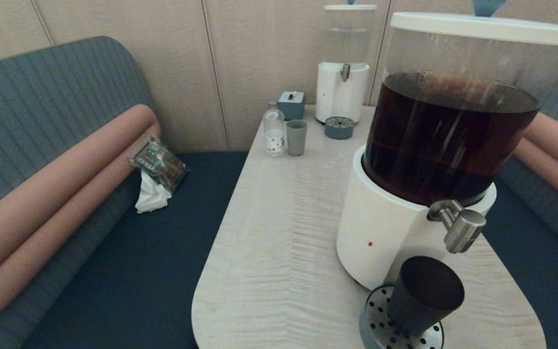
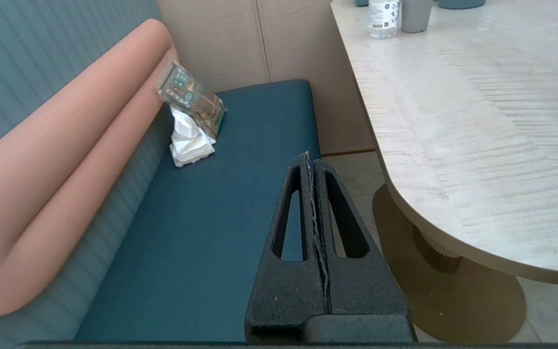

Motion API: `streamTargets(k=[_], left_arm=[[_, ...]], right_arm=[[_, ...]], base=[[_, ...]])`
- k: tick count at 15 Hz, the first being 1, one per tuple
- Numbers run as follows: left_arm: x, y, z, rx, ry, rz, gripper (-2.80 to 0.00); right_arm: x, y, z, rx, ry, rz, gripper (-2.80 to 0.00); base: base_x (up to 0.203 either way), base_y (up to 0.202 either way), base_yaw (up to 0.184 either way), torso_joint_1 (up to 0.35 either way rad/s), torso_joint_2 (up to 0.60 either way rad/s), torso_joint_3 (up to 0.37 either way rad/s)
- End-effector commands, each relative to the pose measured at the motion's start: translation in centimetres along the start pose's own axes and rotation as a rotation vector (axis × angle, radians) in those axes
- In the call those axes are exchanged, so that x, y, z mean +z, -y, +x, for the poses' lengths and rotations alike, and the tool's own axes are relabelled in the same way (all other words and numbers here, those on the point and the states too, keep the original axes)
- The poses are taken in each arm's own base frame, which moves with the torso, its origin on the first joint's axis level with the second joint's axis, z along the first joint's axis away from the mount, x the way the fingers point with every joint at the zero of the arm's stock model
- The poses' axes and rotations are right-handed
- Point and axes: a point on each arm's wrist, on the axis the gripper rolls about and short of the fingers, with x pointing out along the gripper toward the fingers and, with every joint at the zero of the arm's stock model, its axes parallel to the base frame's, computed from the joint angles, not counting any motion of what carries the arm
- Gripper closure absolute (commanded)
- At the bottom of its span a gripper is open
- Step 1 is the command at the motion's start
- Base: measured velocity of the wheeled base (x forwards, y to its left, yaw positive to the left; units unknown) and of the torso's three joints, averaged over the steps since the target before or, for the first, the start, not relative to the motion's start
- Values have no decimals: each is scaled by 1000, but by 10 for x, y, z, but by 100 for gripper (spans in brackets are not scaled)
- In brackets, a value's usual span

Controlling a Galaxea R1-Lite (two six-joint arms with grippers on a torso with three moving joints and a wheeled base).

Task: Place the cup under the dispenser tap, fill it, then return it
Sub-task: Turn on the faucet

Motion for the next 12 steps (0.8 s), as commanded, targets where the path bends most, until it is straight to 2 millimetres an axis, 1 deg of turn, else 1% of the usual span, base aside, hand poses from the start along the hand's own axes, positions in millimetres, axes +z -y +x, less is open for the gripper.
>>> streamTargets(k=[1,2,3,4,5,7,11,12], left_arm=[[-11,1,2,-5,-40,-2,0],[-11,1,2,-5,-40,-2,0],[-11,1,2,-5,-40,-2,0],[-11,1,2,-5,-40,-2,0],[-11,1,2,-5,-40,-2,0],[-11,1,2,-5,-40,-2,0],[-11,1,2,-5,-41,-2,0],[-11,1,2,-5,-41,-2,0]], right_arm=[[44,2,-8,0,73,10,0],[73,4,-8,4,88,28,0],[99,5,0,12,76,47,0],[123,7,12,20,55,66,0],[141,8,27,33,26,81,0],[161,8,54,76,-46,103,0],[180,7,105,149,-253,155,0],[189,7,114,165,-298,176,0]], base=[[0,0,0,0,0,0],[0,0,0,0,0,0],[0,0,0,0,0,0],[0,0,0,0,0,0],[0,0,0,0,0,0],[0,0,0,0,0,0],[0,0,0,0,0,0],[0,0,0,0,0,0]])
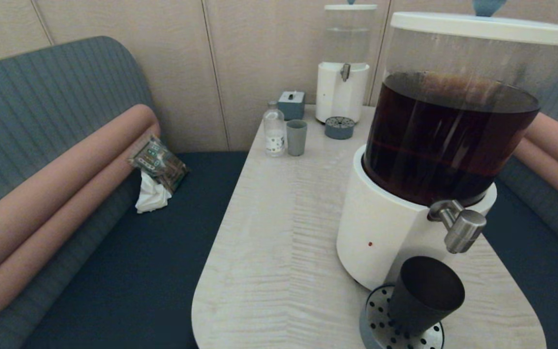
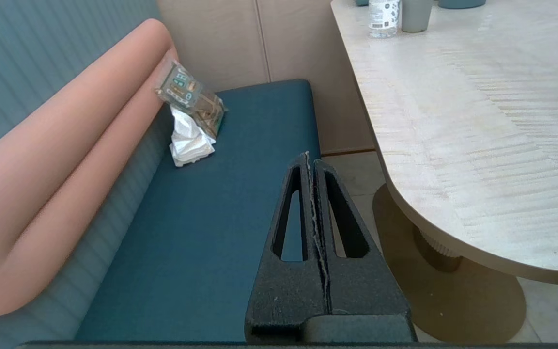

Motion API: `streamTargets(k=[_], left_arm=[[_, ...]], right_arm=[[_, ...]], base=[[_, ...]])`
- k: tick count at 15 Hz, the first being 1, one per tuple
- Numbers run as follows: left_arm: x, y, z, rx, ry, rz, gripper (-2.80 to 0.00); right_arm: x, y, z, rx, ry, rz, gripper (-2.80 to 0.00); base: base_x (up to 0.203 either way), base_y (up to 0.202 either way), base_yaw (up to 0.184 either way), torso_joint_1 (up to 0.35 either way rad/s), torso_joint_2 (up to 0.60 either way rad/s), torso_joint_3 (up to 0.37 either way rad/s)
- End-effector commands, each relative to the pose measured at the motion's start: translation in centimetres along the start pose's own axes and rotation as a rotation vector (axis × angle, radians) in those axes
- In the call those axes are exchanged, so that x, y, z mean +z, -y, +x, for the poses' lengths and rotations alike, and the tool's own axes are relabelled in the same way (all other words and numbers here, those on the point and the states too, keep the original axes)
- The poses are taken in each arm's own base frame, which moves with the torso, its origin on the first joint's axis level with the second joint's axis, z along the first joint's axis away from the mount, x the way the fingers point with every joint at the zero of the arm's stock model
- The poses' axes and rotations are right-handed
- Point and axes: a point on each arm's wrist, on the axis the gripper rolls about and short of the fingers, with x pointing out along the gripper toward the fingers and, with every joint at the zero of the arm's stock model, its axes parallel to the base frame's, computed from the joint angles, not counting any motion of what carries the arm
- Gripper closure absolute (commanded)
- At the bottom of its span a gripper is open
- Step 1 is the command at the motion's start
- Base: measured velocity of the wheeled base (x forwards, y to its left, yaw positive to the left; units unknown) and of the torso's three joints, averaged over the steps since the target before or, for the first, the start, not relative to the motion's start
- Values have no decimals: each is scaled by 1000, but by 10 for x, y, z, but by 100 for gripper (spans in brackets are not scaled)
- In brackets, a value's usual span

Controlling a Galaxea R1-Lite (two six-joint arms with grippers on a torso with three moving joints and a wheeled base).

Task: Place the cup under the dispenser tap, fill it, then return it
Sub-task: Turn on the faucet

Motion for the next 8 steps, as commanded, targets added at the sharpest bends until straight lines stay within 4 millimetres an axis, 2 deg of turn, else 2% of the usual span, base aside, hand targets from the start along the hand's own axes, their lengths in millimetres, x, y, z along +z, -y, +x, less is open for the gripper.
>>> streamTargets(k=[1,4,8], left_arm=[[-11,1,2,-5,-40,-2,0],[-11,1,2,-5,-41,-2,0],[-11,1,2,-5,-40,-2,0]], right_arm=[[15,3,35,12,-142,35,0],[22,-5,51,128,-333,63,0],[15,-8,77,250,-471,137,0]], base=[[0,0,0,0,0,0],[0,0,0,0,0,0],[0,0,0,0,0,0]])
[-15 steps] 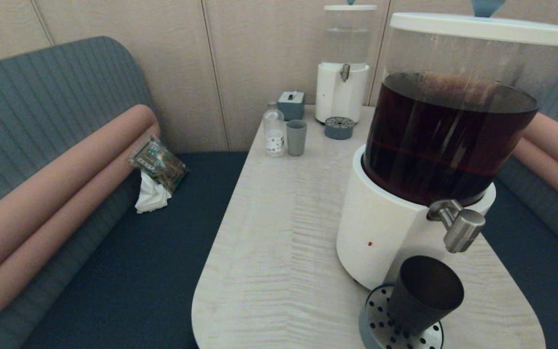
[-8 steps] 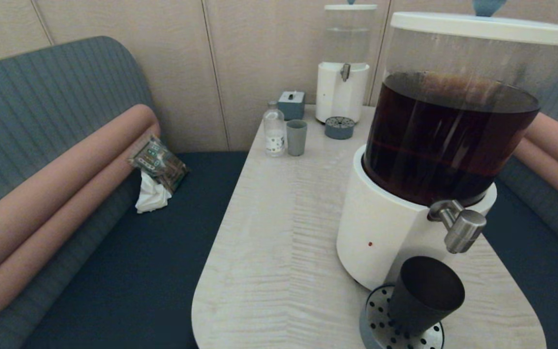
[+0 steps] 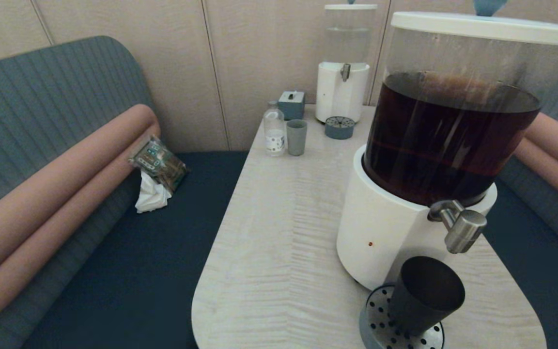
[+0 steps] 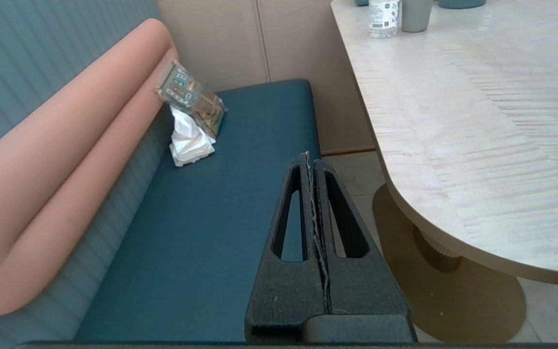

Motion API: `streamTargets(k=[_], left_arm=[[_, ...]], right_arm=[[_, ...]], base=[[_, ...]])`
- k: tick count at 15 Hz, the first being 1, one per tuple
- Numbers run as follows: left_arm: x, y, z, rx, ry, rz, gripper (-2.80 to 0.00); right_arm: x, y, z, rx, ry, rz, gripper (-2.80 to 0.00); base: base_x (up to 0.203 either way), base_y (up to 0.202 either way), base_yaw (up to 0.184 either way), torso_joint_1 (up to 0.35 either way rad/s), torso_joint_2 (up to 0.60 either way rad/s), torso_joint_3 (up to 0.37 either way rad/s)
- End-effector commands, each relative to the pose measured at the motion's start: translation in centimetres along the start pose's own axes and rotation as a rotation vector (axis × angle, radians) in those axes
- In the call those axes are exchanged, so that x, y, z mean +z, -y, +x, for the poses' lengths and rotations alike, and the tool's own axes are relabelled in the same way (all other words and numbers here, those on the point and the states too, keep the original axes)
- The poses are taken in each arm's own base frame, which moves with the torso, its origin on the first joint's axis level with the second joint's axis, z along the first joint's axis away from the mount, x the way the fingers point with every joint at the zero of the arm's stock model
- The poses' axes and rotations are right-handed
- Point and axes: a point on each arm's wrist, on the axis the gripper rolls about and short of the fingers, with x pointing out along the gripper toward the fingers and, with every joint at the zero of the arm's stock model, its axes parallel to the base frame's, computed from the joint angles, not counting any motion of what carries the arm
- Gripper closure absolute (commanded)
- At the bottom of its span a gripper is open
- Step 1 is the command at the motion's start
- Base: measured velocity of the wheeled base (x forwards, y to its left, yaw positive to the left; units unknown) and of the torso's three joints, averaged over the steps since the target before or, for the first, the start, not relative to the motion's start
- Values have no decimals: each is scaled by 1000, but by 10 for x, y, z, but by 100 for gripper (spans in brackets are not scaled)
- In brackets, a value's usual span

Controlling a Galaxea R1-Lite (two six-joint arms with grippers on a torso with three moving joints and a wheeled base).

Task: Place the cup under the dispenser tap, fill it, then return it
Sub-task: Turn on the faucet

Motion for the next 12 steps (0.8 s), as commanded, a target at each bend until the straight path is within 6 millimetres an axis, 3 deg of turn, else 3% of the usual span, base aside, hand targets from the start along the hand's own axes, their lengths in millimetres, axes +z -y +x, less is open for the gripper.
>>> streamTargets(k=[1,7,12], left_arm=[[-11,1,2,-5,-40,-2,0],[-11,1,2,-5,-40,-2,0],[-11,1,2,-5,-41,-2,0]], right_arm=[[6,6,22,-2,-67,24,0],[10,16,56,29,-101,49,0],[8,23,70,27,-64,32,0]], base=[[0,0,0,0,0,0],[0,0,0,0,0,0],[0,0,0,0,0,0]])
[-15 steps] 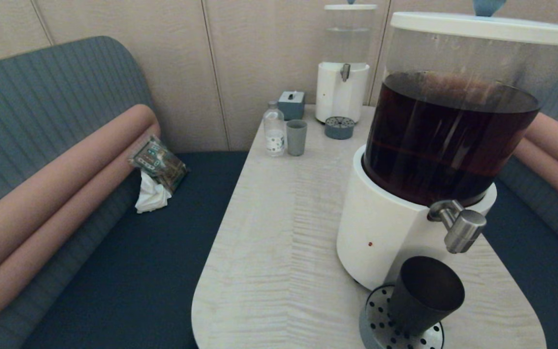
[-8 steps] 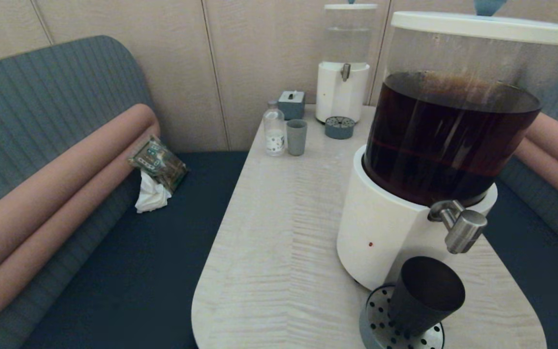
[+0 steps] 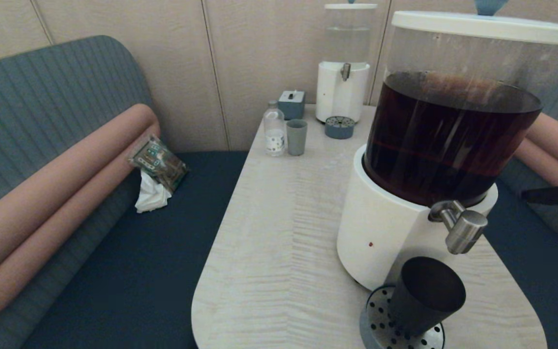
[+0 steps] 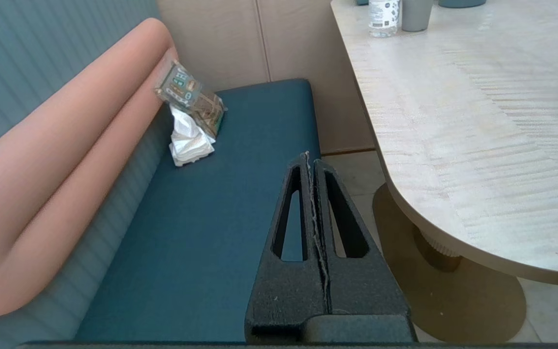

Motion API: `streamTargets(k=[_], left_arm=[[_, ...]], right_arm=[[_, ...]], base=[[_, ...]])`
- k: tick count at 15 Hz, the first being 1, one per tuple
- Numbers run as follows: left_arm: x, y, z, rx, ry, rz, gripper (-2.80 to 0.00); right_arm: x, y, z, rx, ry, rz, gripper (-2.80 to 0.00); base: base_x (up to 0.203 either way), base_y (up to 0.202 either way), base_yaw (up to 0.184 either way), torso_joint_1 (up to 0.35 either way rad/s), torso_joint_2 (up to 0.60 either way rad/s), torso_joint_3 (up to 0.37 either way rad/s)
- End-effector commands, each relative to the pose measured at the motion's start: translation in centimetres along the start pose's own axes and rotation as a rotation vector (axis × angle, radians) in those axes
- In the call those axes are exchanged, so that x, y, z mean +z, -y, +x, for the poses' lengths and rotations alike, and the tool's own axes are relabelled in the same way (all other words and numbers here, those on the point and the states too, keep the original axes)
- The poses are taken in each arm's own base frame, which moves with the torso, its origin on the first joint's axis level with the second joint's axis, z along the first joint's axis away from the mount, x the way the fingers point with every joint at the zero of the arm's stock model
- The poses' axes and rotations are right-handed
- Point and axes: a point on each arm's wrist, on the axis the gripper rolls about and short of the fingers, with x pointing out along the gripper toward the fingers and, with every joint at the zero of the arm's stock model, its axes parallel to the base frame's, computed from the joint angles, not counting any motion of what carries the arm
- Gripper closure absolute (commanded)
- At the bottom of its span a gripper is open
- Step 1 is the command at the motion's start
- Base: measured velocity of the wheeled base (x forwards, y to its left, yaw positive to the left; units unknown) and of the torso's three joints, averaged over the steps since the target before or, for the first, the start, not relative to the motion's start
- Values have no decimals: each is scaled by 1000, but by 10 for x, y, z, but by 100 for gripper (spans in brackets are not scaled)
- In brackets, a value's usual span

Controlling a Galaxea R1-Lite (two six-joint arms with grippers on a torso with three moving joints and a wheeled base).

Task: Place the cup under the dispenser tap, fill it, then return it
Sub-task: Turn on the faucet

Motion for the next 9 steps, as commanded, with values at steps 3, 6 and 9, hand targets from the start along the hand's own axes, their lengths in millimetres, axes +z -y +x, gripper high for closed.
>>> streamTargets(k=[3,6,9], left_arm=[[-11,1,2,-4,-39,-2,0],[-11,1,2,-5,-39,-2,0],[-11,1,2,-5,-39,-2,0]], right_arm=[[-5,4,10,2,31,-6,0],[-7,5,13,7,8,-2,0],[-11,7,17,9,-13,-15,0]], base=[[0,0,0,0,0,0],[0,0,0,0,0,0],[0,0,0,0,0,0]])
